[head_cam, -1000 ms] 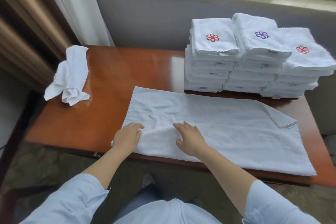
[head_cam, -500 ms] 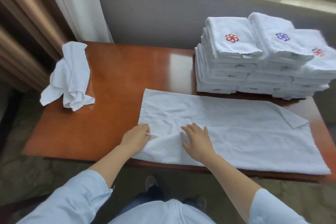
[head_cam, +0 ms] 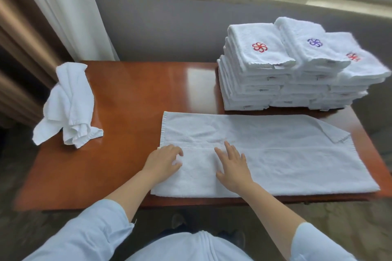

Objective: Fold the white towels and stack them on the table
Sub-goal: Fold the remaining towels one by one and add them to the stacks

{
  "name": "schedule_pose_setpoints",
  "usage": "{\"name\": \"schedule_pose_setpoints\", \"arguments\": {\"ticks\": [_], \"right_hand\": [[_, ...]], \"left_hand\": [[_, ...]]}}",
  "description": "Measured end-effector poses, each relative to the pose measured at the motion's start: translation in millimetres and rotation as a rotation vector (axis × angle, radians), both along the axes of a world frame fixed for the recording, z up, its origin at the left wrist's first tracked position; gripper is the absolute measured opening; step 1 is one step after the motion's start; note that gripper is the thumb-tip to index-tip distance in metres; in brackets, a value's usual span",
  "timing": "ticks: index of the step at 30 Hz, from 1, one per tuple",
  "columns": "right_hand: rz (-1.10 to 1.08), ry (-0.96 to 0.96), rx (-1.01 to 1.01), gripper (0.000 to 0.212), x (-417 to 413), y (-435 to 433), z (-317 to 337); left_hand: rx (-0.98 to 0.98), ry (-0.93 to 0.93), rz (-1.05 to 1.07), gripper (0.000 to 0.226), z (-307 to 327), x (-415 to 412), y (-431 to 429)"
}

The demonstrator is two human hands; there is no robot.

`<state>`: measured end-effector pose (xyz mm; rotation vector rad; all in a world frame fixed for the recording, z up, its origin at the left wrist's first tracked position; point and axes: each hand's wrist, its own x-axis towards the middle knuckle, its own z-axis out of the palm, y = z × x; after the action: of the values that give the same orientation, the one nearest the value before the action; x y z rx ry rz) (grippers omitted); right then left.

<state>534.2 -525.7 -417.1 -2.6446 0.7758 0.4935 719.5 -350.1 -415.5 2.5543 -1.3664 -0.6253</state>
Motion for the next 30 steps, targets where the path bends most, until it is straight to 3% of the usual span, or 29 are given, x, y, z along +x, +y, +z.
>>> {"name": "schedule_pose_setpoints", "arguments": {"ticks": [5,13,24,30], "right_hand": [[0.013,0.06,0.109,0.06,4,-14,8],[-0.063,-0.058,0.104,0.061,39,-68,32],[0.138,-0.129,0.123,0.061,104,-134,8],[0.286,-0.086,0.071,0.072,120,-147,-6]], "left_hand": [[0.178,0.094,-0.008,0.023,0,8,-10],[0.077,0.058,0.116,0.031,23,48,-59],[0.124,-0.107,0.094,0.052,17,92,-109],[0.167,-0.093,0.14,0.064,2,107,-115]]}}
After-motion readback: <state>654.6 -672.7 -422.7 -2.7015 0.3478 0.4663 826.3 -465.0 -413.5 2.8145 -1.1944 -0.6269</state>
